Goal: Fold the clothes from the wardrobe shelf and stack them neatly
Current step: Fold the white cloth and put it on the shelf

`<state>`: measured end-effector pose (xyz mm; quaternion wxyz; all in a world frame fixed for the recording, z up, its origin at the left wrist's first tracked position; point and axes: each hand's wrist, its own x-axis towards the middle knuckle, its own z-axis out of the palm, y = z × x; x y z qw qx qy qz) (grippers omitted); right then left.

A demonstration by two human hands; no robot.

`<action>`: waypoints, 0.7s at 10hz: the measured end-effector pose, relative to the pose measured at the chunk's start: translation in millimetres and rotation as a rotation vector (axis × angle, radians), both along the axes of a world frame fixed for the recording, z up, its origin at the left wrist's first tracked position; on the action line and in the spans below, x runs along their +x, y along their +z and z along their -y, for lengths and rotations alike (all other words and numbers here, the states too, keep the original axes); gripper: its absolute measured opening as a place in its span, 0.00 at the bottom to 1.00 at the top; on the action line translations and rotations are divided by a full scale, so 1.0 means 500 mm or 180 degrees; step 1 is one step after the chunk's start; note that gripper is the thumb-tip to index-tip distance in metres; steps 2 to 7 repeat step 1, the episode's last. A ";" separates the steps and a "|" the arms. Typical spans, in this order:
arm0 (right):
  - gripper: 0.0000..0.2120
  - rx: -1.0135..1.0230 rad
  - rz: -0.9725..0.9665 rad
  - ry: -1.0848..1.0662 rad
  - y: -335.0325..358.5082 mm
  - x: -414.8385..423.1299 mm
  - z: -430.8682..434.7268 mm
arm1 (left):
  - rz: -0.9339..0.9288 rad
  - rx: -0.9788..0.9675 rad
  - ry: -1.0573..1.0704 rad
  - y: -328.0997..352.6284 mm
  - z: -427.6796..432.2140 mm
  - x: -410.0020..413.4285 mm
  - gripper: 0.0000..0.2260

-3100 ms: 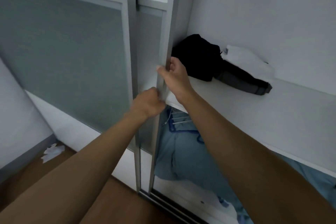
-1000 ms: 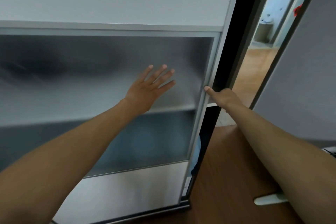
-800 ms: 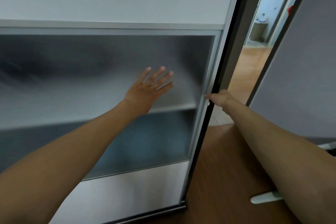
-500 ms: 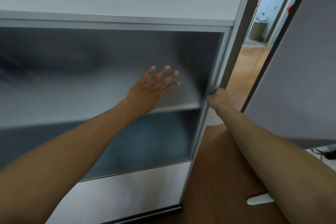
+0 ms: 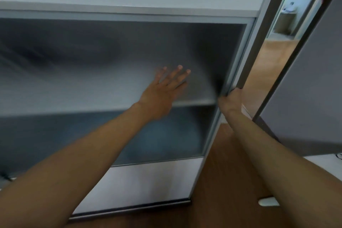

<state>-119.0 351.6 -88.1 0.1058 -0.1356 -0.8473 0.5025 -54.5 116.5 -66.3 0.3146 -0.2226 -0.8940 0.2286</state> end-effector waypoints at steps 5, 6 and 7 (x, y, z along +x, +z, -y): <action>0.35 -0.0487 -0.0461 -0.0197 -0.007 0.067 0.064 | 0.0299 0.0542 -0.0040 -0.009 0.021 0.047 0.31; 0.35 -0.0487 -0.0461 -0.0197 -0.007 0.067 0.064 | 0.0299 0.0542 -0.0040 -0.009 0.021 0.047 0.31; 0.35 -0.0487 -0.0461 -0.0197 -0.007 0.067 0.064 | 0.0299 0.0542 -0.0040 -0.009 0.021 0.047 0.31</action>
